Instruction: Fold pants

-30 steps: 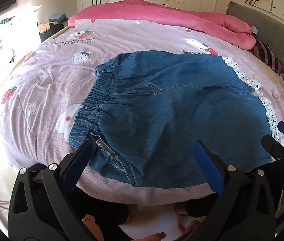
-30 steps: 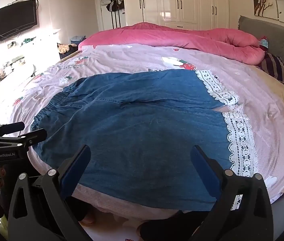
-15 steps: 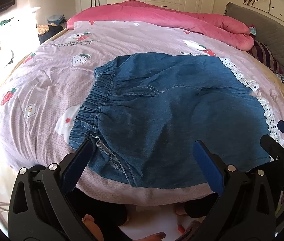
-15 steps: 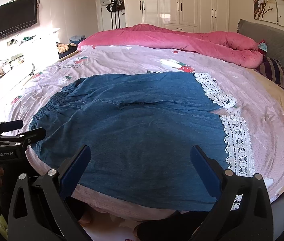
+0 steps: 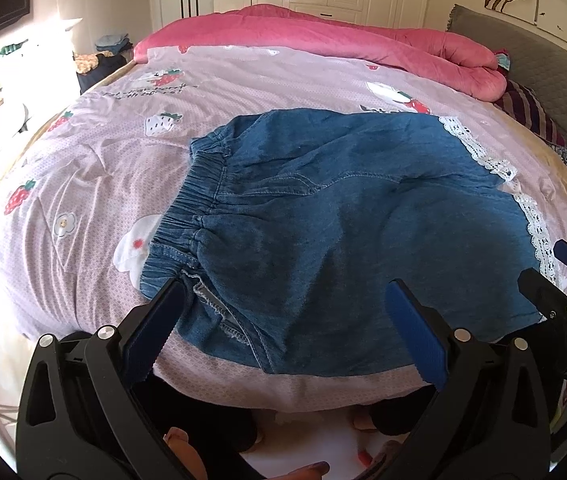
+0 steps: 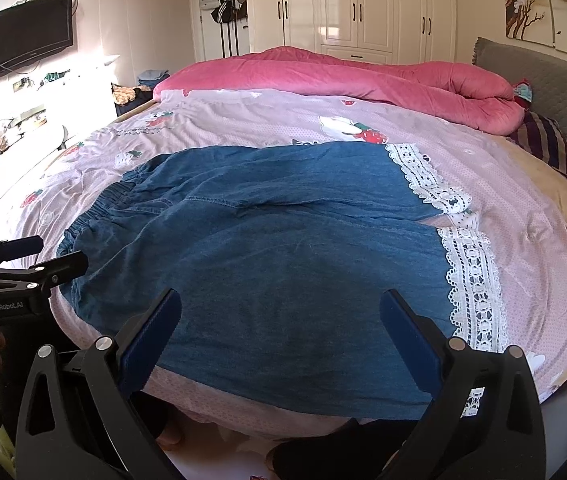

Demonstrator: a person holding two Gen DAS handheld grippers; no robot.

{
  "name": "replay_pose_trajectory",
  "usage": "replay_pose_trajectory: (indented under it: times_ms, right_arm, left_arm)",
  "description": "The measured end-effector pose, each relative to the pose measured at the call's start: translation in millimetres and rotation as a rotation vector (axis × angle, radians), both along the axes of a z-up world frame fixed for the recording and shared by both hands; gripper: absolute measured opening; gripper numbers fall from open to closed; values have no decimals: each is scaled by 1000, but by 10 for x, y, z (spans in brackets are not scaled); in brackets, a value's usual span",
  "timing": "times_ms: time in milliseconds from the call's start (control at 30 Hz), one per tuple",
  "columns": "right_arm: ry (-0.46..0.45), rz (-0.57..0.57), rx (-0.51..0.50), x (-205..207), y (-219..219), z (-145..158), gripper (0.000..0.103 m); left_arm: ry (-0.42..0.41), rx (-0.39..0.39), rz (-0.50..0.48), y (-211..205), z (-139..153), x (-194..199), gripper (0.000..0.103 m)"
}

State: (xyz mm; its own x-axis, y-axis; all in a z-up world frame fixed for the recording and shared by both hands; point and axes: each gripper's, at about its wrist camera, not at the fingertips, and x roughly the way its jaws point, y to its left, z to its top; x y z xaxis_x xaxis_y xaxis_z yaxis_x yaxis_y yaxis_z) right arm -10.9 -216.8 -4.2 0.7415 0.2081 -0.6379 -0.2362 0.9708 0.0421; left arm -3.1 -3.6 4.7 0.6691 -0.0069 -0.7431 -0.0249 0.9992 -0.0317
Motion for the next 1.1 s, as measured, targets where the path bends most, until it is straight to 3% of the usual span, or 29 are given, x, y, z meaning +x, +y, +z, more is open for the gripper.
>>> replay_pose_trajectory:
  times_ms: [700,1100]
  right_arm:
    - [-6,0,-4,6,-12,-2,99]
    - [22,26,-13,267,-9,-74,99]
  left_arm:
    - [1,-23,-9,9,-17,18,94]
    - [20,-39,-15,158,-84,225,94]
